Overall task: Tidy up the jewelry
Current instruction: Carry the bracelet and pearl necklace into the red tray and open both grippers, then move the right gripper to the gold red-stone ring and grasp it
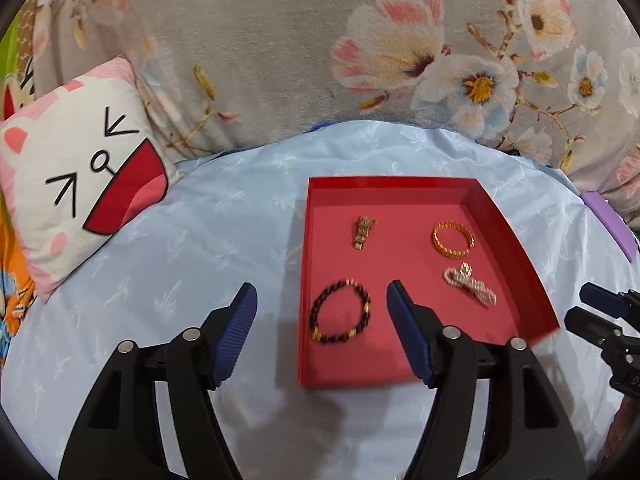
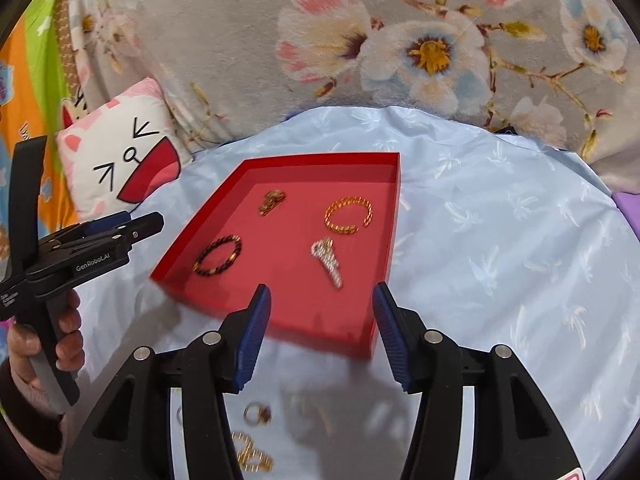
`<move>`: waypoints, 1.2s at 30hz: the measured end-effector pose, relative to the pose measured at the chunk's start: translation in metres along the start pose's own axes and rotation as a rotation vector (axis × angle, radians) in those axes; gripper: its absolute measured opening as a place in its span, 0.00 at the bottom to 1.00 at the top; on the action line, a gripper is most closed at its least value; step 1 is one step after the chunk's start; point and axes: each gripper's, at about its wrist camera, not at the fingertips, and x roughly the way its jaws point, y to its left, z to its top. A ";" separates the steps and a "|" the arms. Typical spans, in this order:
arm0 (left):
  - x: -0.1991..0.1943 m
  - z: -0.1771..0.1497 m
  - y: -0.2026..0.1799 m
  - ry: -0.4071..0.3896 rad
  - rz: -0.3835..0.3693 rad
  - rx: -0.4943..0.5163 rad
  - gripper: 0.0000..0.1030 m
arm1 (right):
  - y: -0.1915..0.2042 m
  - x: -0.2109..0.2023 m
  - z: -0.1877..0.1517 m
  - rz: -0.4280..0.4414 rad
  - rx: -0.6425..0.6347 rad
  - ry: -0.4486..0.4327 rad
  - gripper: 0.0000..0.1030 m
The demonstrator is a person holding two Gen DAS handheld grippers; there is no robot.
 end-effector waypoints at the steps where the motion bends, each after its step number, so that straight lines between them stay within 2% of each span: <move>1: -0.007 -0.008 0.002 0.001 -0.005 -0.003 0.63 | 0.002 -0.006 -0.006 0.001 -0.001 0.003 0.52; 7: -0.030 -0.049 0.006 0.024 0.004 -0.010 0.65 | 0.010 -0.035 -0.045 -0.015 -0.001 0.010 0.53; 9: -0.037 -0.065 0.007 0.030 0.005 -0.019 0.68 | 0.013 -0.040 -0.059 -0.021 0.000 0.012 0.53; 15: -0.046 -0.107 0.007 0.069 -0.011 -0.048 0.70 | 0.021 -0.028 -0.088 0.004 -0.003 0.066 0.53; 20: -0.058 -0.128 0.011 0.068 -0.031 -0.069 0.70 | 0.039 -0.007 -0.097 0.011 -0.053 0.110 0.51; 28: -0.062 -0.147 0.014 0.087 -0.057 -0.096 0.70 | 0.053 0.017 -0.093 -0.002 -0.072 0.129 0.29; 31: -0.062 -0.148 0.013 0.084 -0.053 -0.086 0.70 | 0.054 0.022 -0.091 -0.018 -0.075 0.135 0.25; 36: -0.063 -0.153 0.017 0.092 -0.057 -0.076 0.70 | 0.054 0.027 -0.089 -0.018 -0.075 0.141 0.25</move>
